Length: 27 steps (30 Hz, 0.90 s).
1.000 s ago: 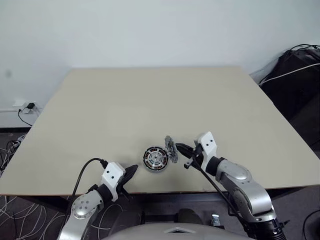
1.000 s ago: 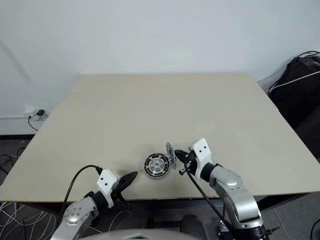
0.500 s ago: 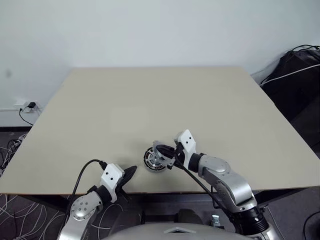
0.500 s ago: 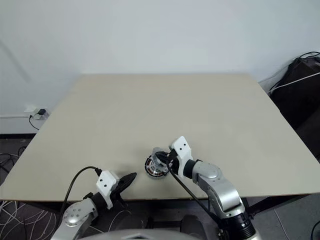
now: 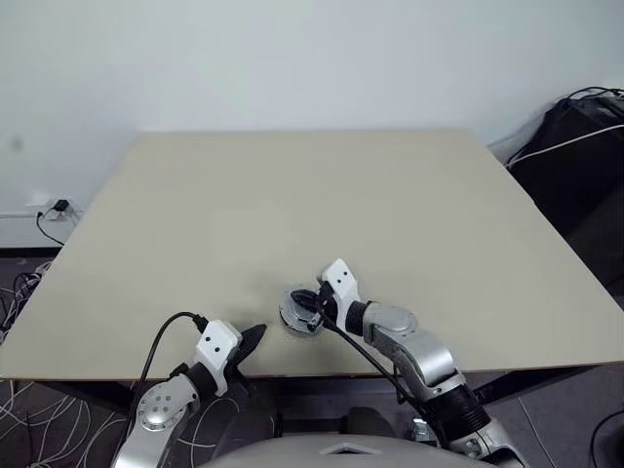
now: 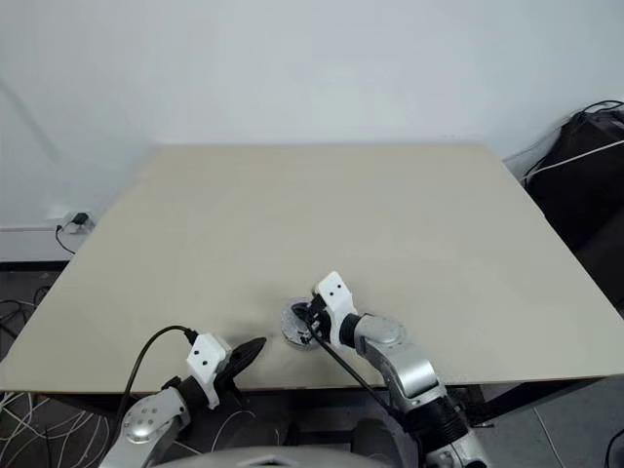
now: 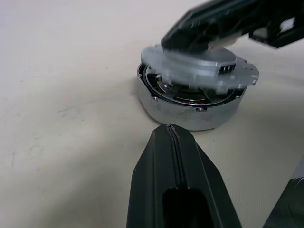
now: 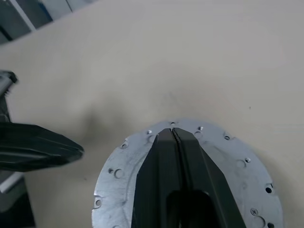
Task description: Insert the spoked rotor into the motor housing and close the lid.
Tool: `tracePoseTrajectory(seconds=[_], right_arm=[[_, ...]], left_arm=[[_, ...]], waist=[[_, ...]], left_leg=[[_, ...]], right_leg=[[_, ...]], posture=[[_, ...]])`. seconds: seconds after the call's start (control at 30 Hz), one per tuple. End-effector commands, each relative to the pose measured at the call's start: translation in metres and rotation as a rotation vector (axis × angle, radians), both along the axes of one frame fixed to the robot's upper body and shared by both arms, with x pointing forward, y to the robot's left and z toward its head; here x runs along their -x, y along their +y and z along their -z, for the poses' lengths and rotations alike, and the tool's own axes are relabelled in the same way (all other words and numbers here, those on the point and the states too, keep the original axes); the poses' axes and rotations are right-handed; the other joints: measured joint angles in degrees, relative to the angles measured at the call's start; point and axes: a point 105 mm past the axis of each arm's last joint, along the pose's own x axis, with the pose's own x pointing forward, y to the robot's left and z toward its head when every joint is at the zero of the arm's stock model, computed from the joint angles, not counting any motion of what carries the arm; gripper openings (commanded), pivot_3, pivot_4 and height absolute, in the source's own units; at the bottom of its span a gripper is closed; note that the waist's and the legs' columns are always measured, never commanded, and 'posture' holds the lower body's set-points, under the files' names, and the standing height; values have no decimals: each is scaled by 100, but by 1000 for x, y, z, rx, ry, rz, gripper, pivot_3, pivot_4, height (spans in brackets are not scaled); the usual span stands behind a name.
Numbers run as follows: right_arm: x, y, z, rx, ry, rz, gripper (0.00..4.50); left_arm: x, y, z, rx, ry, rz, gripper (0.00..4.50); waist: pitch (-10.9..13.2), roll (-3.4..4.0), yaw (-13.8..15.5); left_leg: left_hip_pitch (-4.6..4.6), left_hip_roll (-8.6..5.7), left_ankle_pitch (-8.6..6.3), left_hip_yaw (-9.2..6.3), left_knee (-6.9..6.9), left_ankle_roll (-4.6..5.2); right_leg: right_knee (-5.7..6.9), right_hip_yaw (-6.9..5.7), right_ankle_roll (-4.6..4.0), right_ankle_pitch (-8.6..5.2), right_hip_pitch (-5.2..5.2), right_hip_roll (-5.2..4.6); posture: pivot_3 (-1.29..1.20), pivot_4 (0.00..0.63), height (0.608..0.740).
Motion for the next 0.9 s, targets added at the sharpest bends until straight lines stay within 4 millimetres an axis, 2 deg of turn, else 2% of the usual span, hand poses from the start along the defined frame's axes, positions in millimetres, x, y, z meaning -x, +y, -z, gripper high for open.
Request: tracePoseTrajectory(seconds=[0.03,0.27,0.33,0.5,0.63,0.9], right_arm=[[-10,5,-5,24,-61,9,25],[-8,5,11,105,-47,3,25],[-8,9,5,70,-59,4,25],[-14,14,-30,-57,-145,-7,25],[-19,8,-44,-59,-215,-22,887],[-23,-8,-51,-48,-248,-42,3542]], left_arm=[[-6,2,-11,2,-50,-3,0],[-6,2,-13,0,-52,-5,0],[-5,1,-12,2,-49,-7,0],[-5,-1,-12,12,-46,-10,0],[-7,-3,-13,20,-45,-10,0],[-11,-6,-17,26,-46,-4,0]], waist=[[0,0,0],[-29,14,-2],[-34,15,-3],[-31,20,-7],[-30,21,-2],[-30,20,-2]], left_leg=[[0,0,0,0,0,0],[2,0,0,0,0,0],[5,0,0,0,0,0],[5,0,0,-1,0,0],[4,-1,0,-1,0,0],[4,-1,0,-1,0,0]], right_leg=[[0,0,0,0,0,1],[2,1,0,0,0,4],[5,1,0,0,1,4],[7,1,0,-1,1,3],[5,2,0,-1,0,2],[5,1,0,0,-1,3]], posture=[[0,0,740],[0,0,740],[0,0,740],[0,0,740],[0,0,740],[0,0,740]])
